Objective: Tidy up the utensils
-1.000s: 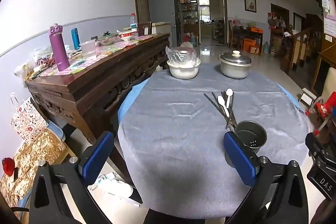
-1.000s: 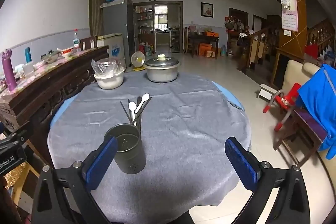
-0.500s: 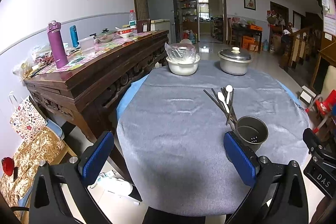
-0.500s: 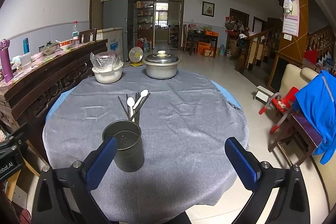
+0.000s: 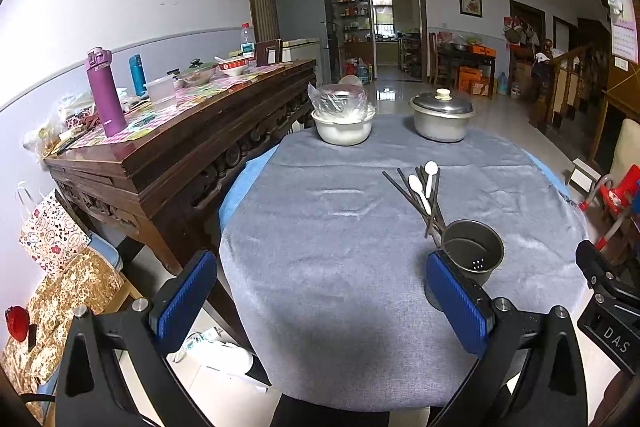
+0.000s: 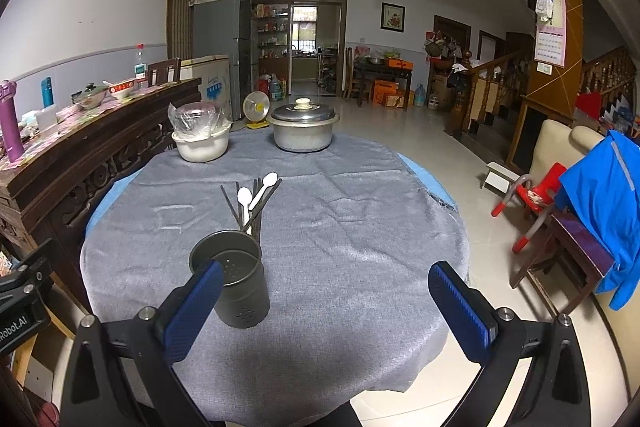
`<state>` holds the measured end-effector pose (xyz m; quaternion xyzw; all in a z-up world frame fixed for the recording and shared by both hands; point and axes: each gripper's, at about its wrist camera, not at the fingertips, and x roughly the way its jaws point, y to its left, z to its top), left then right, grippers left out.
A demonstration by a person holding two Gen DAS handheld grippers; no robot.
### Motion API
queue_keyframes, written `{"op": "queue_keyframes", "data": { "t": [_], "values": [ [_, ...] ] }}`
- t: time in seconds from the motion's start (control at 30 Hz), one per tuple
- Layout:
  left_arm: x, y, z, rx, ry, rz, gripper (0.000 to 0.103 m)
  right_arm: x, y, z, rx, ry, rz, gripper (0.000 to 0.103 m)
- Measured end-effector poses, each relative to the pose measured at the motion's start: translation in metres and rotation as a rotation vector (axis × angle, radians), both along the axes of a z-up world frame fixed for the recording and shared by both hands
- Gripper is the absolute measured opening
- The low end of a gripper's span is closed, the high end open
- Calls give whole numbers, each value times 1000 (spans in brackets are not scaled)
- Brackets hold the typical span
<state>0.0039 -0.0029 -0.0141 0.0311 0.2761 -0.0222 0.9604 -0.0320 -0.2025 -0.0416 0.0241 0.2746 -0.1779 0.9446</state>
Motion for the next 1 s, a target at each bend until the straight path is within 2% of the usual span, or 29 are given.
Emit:
{"op": "queue_keyframes", "data": {
  "t": [0.13, 0.5, 0.6, 0.83, 1.0],
  "values": [
    [0, 0, 0, -15, 10, -1, 103, 1, -4, -1, 5, 6, -2, 103],
    [4, -15, -3, 83, -52, -20, 103, 8, -8, -10, 18, 28, 3, 103],
    [2, -15, -2, 60, -22, -26, 103, 7, -8, -11, 21, 28, 5, 103],
    [-7, -13, 6, 20, -30, -32, 103, 0, -6, -7, 20, 8, 12, 103],
    [10, -7, 14, -7, -18, -57, 103, 4, -12, -3, 43, 5, 44, 103]
  ]
}}
